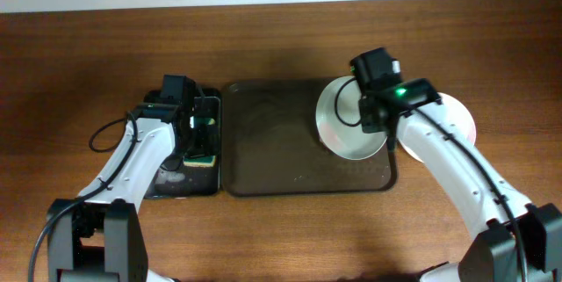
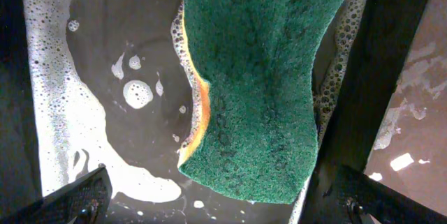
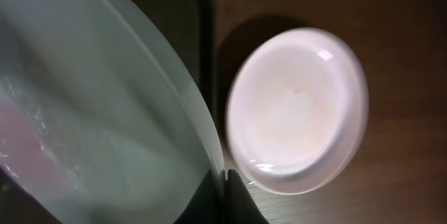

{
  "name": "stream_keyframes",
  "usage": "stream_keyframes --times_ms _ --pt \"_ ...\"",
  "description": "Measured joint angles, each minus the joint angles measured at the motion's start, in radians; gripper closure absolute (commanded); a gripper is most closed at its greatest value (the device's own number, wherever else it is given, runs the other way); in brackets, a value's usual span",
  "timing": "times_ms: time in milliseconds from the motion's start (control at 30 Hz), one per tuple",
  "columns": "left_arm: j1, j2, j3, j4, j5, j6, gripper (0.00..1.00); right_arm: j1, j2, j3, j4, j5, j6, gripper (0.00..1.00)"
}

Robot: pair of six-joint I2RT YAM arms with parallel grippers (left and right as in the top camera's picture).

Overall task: Clean dirty plates on tray and stack at the side
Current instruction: 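Lift the cleaned plate with the right gripper and stack it on the right plates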

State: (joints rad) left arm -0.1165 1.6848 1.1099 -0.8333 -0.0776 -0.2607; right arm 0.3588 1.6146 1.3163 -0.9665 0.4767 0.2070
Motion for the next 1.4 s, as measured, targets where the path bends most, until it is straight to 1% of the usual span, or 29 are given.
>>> stream_keyframes --times_ms 33,200,300,433,533,600,700,800,833,867,900,933,1033,1133,1167,1200,1233,1267,1333,1400 --pt "0.0 0.0 0.0 0.0 0.0 0.0 0.0 0.024 0.0 0.0 0.002 0.037 0.0 0.96" --pt "0.0 0.0 0.0 0.001 0.0 0.0 0.0 0.22 0.0 0.0 0.037 0.388 0.0 0.96" --pt "0.0 0.0 0.0 0.002 0.0 0.0 0.0 0.301 0.0 0.0 0.07 0.538 0.0 0.96" --pt "0.0 0.0 0.0 0.003 0.0 0.0 0.0 0.311 0.0 0.0 0.082 0.607 -0.001 0.96" --pt "0.0 0.0 0.0 0.003 0.0 0.0 0.0 0.291 0.0 0.0 0.095 0.582 0.013 0.96" --pt "0.0 0.0 0.0 0.002 0.0 0.0 0.0 0.211 -0.001 0.0 0.092 0.454 0.053 0.96" --pt "0.0 0.0 0.0 0.003 0.0 0.0 0.0 0.037 -0.001 0.0 0.089 0.209 0.105 0.96" --pt "0.0 0.0 0.0 0.002 0.0 0.0 0.0 -0.224 -0.002 0.0 0.08 -0.123 0.129 0.96" --pt "0.0 0.0 0.0 0.003 0.001 0.0 0.0 -0.307 -0.002 0.0 0.074 -0.19 0.13 0.96" --pt "0.0 0.0 0.0 0.003 0.0 0.0 0.0 -0.352 -0.002 0.0 0.066 -0.225 0.133 0.96" --pt "0.0 0.0 0.0 0.002 0.002 0.0 0.0 -0.467 -0.001 0.0 0.034 -0.308 0.134 0.96" --pt "0.0 0.0 0.0 0.003 0.003 0.0 0.0 -0.548 -0.001 0.0 0.021 -0.337 0.135 0.96" --pt "0.0 0.0 0.0 0.003 0.003 0.0 0.0 -0.698 0.016 0.0 -0.014 -0.389 0.137 0.96" --pt "0.0 0.0 0.0 0.003 0.003 0.0 0.0 -0.763 0.045 0.0 -0.022 -0.4 0.137 0.96" --pt "0.0 0.0 0.0 0.003 0.003 0.0 0.0 -0.768 0.056 0.0 -0.022 -0.401 0.136 0.9" --pt "0.0 0.0 0.0 0.003 0.003 0.0 0.0 -0.769 0.067 0.0 -0.022 -0.403 0.137 0.66" --pt "0.0 0.0 0.0 0.003 0.003 0.0 0.0 -0.769 0.075 0.0 -0.021 -0.407 0.136 0.45" --pt "0.0 0.0 0.0 0.003 0.003 0.0 0.0 -0.769 0.087 0.0 -0.021 -0.412 0.137 0.36" --pt "0.0 0.0 0.0 0.003 0.003 0.0 0.0 -0.769 0.092 0.0 -0.021 -0.423 0.13 0.27" --pt "0.0 0.0 0.0 0.005 0.003 0.0 0.0 -0.769 0.092 0.0 -0.019 -0.484 0.134 0.2"
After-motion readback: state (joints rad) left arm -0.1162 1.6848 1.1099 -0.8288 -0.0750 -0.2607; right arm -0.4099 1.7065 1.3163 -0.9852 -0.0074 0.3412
